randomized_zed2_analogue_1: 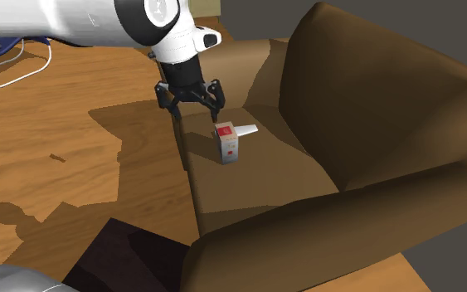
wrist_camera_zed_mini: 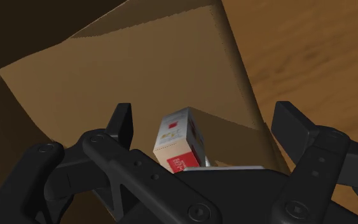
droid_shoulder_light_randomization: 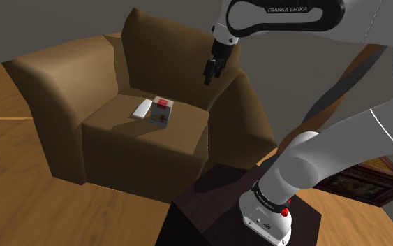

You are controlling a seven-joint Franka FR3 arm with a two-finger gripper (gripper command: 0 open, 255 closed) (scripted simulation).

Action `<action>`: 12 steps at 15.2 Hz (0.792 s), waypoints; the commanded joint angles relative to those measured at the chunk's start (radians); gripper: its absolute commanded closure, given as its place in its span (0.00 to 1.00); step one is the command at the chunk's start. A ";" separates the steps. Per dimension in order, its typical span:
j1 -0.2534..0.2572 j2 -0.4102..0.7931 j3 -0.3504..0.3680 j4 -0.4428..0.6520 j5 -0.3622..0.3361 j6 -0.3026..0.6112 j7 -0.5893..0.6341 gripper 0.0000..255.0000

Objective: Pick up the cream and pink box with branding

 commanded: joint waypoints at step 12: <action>-0.001 0.502 -0.014 0.231 -0.012 0.175 -0.066 0.00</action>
